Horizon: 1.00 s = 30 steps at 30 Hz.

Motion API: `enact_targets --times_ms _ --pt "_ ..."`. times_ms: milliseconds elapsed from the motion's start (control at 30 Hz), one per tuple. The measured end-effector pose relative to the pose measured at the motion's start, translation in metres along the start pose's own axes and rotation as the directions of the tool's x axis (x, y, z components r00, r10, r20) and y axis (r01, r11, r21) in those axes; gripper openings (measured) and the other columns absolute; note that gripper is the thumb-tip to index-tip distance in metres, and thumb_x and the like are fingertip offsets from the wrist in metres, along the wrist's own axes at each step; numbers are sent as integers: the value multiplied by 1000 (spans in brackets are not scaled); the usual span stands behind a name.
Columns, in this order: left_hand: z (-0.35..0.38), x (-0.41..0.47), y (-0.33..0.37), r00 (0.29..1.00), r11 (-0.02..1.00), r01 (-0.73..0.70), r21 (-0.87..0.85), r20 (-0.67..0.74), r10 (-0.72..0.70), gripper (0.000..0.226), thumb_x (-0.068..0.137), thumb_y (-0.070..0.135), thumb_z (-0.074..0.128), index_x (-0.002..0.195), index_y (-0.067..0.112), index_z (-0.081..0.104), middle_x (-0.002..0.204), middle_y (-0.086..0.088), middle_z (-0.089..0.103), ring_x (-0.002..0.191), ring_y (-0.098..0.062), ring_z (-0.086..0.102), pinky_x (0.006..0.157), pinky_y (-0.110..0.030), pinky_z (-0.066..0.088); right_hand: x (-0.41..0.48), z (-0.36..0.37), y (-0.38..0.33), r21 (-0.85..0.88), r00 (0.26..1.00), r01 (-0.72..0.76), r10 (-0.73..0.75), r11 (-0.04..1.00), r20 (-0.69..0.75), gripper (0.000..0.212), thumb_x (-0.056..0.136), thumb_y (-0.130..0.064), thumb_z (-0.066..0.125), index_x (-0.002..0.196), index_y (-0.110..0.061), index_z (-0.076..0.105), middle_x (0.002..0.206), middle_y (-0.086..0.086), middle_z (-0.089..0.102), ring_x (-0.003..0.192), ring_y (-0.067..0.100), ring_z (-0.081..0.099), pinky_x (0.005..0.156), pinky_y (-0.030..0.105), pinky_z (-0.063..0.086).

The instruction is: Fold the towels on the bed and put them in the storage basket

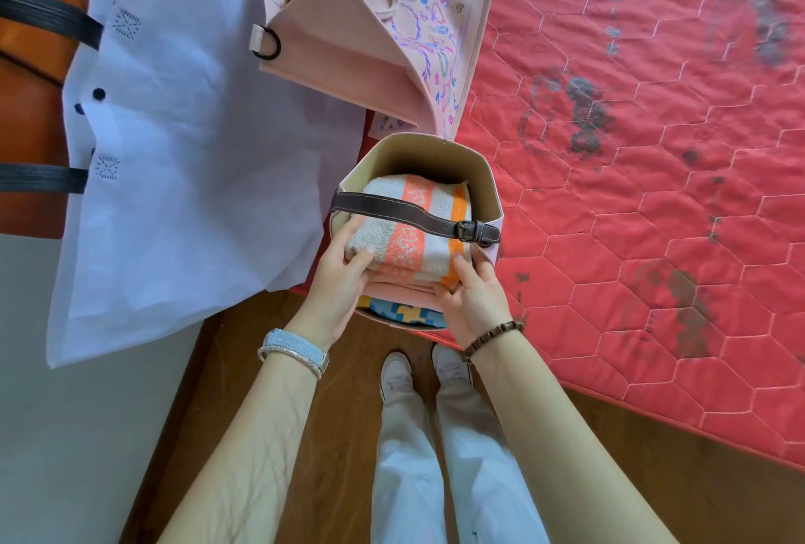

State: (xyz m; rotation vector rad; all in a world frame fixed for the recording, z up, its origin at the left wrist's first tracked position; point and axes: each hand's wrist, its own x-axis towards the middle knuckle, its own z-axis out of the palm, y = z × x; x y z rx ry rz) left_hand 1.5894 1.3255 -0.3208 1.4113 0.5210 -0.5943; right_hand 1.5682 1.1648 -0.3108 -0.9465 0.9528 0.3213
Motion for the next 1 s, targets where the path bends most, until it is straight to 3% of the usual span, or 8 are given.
enact_targets --times_ms 233,333,467,567,733,800,900,1000 --pt "-2 -5 3 998 998 -24 60 -50 27 42 103 17 50 142 31 44 142 3 51 130 -12 53 100 -31 53 -5 -7 -8 -16 998 -17 16 1000 -65 15 96 -3 54 98 -15 61 104 4 65 103 15 61 109 38 42" --pt "-4 -9 3 991 997 -37 73 -122 45 30 102 16 52 129 30 53 137 2 56 126 -14 57 96 -32 56 -8 -7 -12 119 996 -42 51 992 -72 23 95 1 53 118 1 57 118 17 63 110 25 63 104 40 48" --pt "-5 -11 2 990 991 -21 131 -134 39 25 104 17 50 125 26 60 132 3 60 121 -11 61 99 -29 53 -10 -8 -8 139 996 -29 41 990 -84 41 92 4 56 132 2 46 126 21 60 109 27 65 97 41 53" --pt "-2 -11 2 987 987 19 159 -160 7 29 105 18 48 130 21 61 127 3 63 118 -10 62 100 -28 52 -12 -6 -12 204 992 -36 61 978 -115 32 93 8 52 123 -3 46 116 19 60 108 28 64 99 38 52" --pt "0 -13 3 993 972 50 231 -120 -23 34 106 22 45 138 19 56 126 3 64 109 -3 61 83 -12 46 -11 -7 -16 173 988 -87 108 981 -113 8 94 6 50 98 0 55 108 17 62 120 29 58 101 33 49" --pt "-1 -14 7 994 972 56 229 -106 -32 34 106 23 45 138 20 56 128 3 63 113 -6 61 87 -15 48 -14 -8 -18 139 988 -77 95 987 -123 13 94 6 48 96 -3 57 118 21 59 124 30 55 105 37 46" --pt "-2 -17 11 992 974 59 219 -121 -33 32 105 26 45 135 23 56 133 2 60 121 -12 59 100 -26 50 -21 -12 -18 158 995 -54 66 986 -71 30 96 2 48 125 -2 55 117 14 60 120 27 57 105 37 46" --pt "-4 -21 12 986 977 30 213 -167 6 25 105 29 43 128 32 54 137 4 55 126 -14 54 108 -36 46 -27 -14 -22 45 999 -50 51 998 -13 23 98 -3 46 116 -8 60 136 13 53 118 25 54 102 37 45"
